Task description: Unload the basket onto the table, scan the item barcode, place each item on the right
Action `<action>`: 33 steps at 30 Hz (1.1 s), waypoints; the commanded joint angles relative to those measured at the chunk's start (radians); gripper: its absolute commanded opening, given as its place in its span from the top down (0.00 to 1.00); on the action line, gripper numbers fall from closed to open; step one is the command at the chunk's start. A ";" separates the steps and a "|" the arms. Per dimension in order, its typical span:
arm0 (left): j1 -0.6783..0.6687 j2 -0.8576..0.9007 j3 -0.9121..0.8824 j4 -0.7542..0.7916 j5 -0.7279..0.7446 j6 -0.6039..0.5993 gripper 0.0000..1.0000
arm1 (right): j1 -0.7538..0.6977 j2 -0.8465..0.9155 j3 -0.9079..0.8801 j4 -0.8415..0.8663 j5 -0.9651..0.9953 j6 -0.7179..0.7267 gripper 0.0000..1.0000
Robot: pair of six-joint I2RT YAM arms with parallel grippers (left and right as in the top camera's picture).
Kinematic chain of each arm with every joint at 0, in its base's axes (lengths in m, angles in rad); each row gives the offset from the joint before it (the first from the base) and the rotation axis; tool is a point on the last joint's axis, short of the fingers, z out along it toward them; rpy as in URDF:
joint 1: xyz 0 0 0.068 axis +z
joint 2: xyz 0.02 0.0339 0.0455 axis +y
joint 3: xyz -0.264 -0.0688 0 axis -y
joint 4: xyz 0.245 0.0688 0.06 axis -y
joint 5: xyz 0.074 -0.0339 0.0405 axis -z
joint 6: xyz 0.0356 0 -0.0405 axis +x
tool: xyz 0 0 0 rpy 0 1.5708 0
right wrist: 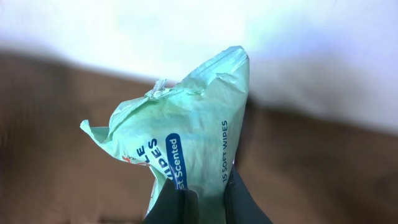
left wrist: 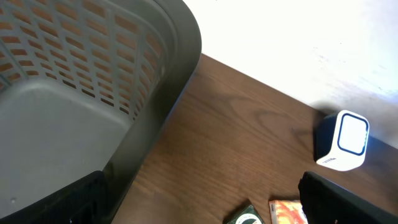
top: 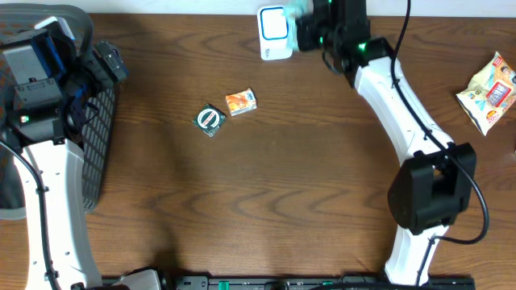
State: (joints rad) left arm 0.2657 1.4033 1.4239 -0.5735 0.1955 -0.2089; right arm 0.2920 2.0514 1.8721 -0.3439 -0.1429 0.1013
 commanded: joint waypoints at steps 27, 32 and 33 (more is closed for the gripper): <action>0.014 0.017 0.005 -0.018 -0.062 -0.002 0.02 | 0.044 0.426 0.286 0.293 0.092 -0.057 0.99; 0.014 0.017 0.005 -0.018 -0.062 -0.002 0.02 | 0.031 0.391 0.286 0.232 0.093 -0.053 0.99; 0.013 0.017 0.005 -0.018 -0.062 -0.002 0.02 | 0.025 0.376 0.286 0.224 0.093 -0.053 0.99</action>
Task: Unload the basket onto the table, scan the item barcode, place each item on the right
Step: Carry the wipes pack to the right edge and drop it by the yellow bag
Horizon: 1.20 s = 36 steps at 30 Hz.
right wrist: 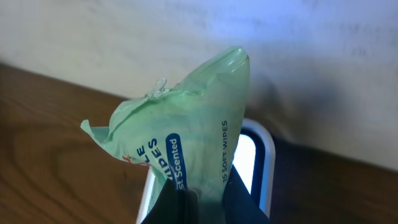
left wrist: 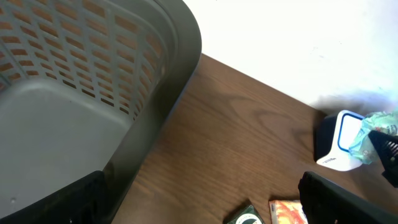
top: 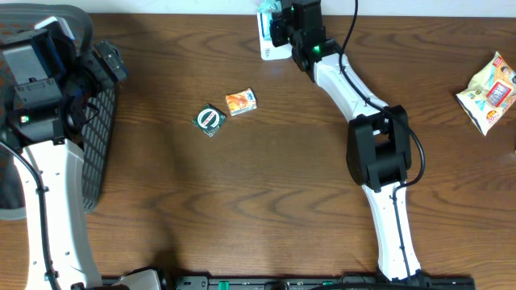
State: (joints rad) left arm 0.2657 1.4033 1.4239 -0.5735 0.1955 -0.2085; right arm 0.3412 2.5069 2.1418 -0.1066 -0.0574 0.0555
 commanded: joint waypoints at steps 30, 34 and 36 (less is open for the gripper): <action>0.014 0.017 0.005 -0.018 -0.062 -0.002 0.02 | -0.743 -0.296 0.014 -1.023 0.518 0.570 0.99; 0.014 0.017 0.005 -0.018 -0.062 -0.002 0.02 | -0.826 -0.296 0.014 -1.069 0.524 0.608 0.98; 0.014 0.017 0.005 -0.018 -0.062 -0.002 0.02 | -0.849 -0.296 0.010 -1.071 0.525 0.609 0.98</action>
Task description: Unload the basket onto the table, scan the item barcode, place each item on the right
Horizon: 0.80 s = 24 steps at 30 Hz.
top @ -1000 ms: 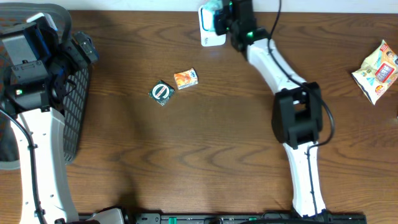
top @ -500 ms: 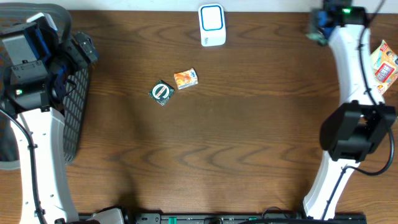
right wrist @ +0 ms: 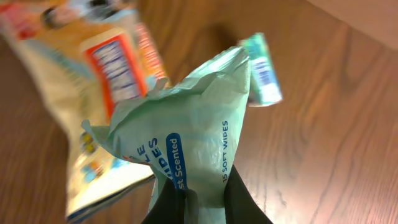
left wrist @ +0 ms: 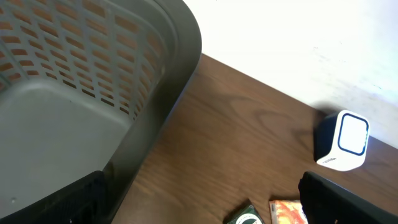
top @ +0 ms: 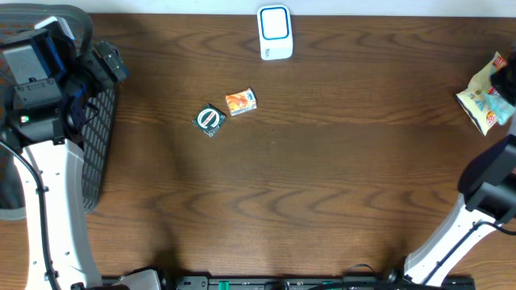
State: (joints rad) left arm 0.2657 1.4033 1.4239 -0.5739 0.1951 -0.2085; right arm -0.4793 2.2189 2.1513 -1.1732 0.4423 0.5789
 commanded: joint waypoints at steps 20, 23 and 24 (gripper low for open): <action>0.013 0.017 0.005 -0.018 -0.061 -0.002 0.02 | -0.103 -0.008 -0.141 0.092 -0.026 0.005 0.59; 0.014 0.017 0.005 -0.018 -0.061 -0.002 0.02 | -0.103 -0.008 -0.151 0.092 -0.029 -0.034 0.52; 0.014 0.017 0.005 -0.018 -0.061 -0.002 0.02 | -0.103 -0.008 -0.151 0.093 -0.034 -0.054 0.49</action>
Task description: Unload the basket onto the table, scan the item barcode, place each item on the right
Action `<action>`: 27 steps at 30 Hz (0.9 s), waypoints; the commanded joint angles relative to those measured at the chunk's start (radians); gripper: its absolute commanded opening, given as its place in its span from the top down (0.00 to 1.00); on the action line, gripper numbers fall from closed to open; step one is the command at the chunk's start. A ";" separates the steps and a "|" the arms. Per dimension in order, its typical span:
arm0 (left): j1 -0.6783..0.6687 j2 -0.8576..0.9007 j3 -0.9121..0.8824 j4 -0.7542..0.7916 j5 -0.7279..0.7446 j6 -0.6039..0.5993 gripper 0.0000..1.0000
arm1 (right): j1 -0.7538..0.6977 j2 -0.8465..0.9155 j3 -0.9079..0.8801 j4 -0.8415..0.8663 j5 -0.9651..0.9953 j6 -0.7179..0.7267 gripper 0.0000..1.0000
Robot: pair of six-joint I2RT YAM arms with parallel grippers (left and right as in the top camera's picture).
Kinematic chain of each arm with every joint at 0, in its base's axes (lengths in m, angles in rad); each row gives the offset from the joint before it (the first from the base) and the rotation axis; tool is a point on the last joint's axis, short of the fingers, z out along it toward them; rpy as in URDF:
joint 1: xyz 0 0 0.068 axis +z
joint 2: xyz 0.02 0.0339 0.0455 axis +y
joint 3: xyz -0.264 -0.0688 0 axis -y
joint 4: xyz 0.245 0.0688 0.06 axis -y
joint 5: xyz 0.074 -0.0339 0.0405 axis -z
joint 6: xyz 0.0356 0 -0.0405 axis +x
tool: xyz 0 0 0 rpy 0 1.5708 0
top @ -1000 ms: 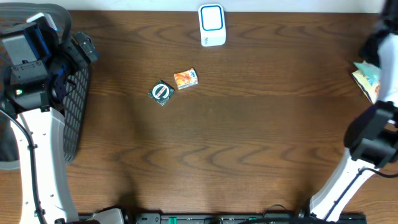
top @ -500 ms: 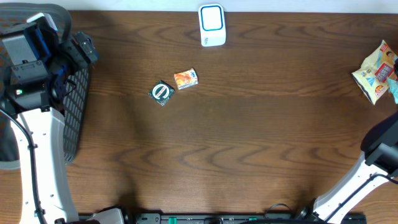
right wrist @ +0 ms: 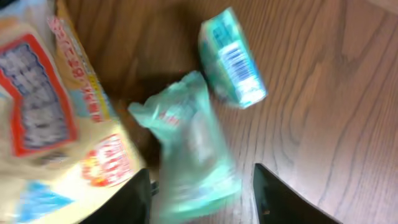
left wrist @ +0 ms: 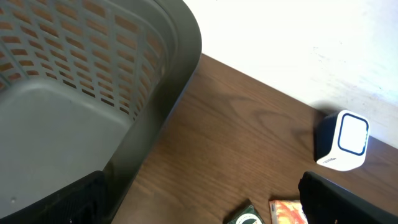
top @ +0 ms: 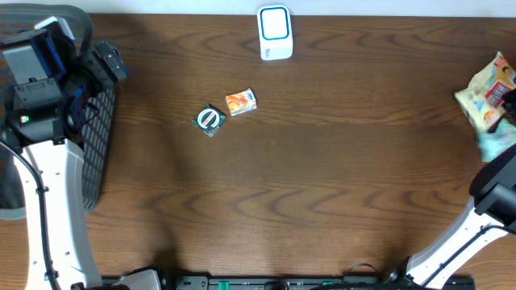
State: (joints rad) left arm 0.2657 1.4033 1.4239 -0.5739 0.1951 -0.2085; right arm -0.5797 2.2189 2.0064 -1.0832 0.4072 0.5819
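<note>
The pale green wipes pack (right wrist: 186, 143) is blurred between the spread fingers of my right gripper (right wrist: 200, 177), which is open and holds nothing. It sits by the table's right edge (top: 490, 147), beside a yellow snack bag (right wrist: 50, 118). The white scanner (top: 275, 32) with a blue-ringed window stands at the back middle, far from the pack, and shows too in the left wrist view (left wrist: 345, 140). My left gripper (left wrist: 199, 208) is open over the basket's edge.
A small teal box (right wrist: 233, 59) with a barcode lies just beyond the wipes pack. A green round-logo packet (top: 210, 120) and an orange packet (top: 241, 101) lie mid-table. A grey mesh basket (left wrist: 93, 93) stands at the left.
My right gripper was shut on the wipes pack above the snack bag. Now its jaws are open and the pack is loose between them, lower by the bag. The left arm has not moved.
My right gripper held the wipes pack beside the scanner at the back, then right in front of the scanner's window. Then it held the pack at the far right over the snack bag, where it has now let go.
</note>
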 commanded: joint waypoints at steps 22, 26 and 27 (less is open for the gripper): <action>0.014 0.017 0.005 -0.018 -0.061 -0.002 0.02 | 0.282 -0.022 -0.004 0.077 -0.938 -0.319 0.48; 0.014 0.017 0.005 -0.018 -0.061 -0.002 0.02 | 0.415 -0.021 -0.004 0.100 -0.937 -0.401 0.46; 0.014 0.017 0.005 -0.018 -0.061 -0.002 0.02 | 0.447 -0.021 -0.004 0.114 -0.937 -0.430 0.42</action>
State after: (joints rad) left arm 0.2657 1.4033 1.4239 -0.5739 0.1951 -0.2085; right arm -0.2207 2.2185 2.0052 -0.9894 -0.4648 0.2588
